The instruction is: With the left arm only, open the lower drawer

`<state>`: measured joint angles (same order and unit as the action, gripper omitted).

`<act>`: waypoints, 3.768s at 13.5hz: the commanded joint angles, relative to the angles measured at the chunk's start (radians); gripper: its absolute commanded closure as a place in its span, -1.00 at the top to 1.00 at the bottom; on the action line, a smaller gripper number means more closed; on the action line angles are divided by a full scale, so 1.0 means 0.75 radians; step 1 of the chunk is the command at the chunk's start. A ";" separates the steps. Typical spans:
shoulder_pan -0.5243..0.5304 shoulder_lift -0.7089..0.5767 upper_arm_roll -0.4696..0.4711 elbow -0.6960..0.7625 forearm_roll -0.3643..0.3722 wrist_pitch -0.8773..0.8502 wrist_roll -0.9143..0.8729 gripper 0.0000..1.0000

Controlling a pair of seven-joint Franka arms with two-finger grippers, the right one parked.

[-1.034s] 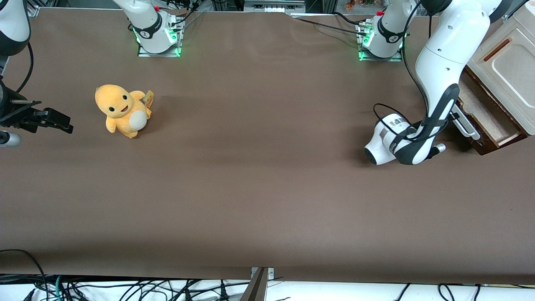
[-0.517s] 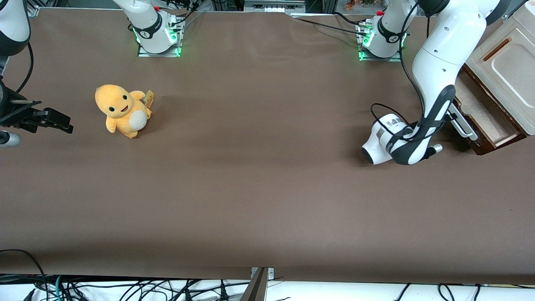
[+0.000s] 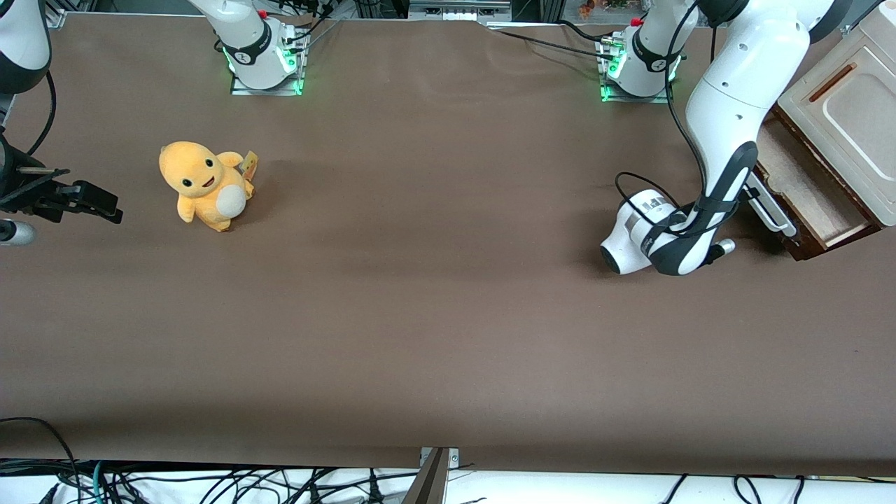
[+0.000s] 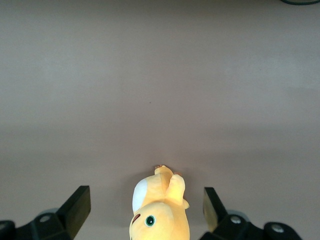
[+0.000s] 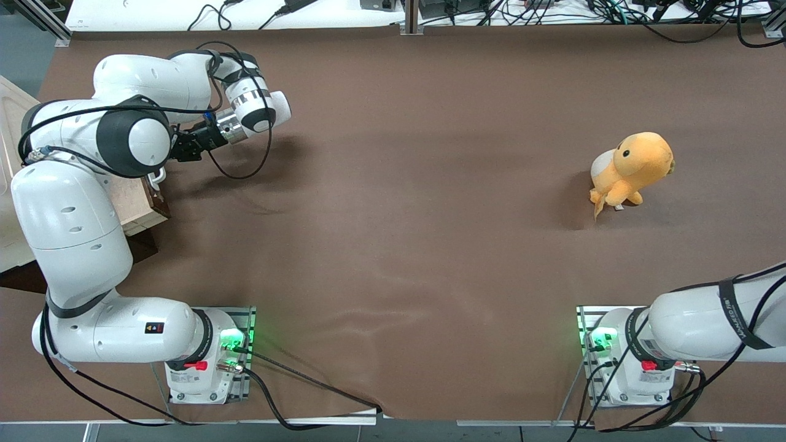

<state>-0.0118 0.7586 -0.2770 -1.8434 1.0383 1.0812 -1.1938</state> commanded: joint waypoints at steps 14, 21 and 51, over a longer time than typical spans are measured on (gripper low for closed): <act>0.348 -0.077 -0.462 0.103 -0.118 0.000 0.031 1.00; 0.552 -0.136 -0.792 0.469 -0.443 -0.232 0.272 1.00; 0.018 -1.124 0.228 0.022 -1.331 0.804 1.665 1.00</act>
<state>0.0184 -0.0212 -0.1286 -1.7550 0.0495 1.6151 0.0276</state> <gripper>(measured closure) 0.000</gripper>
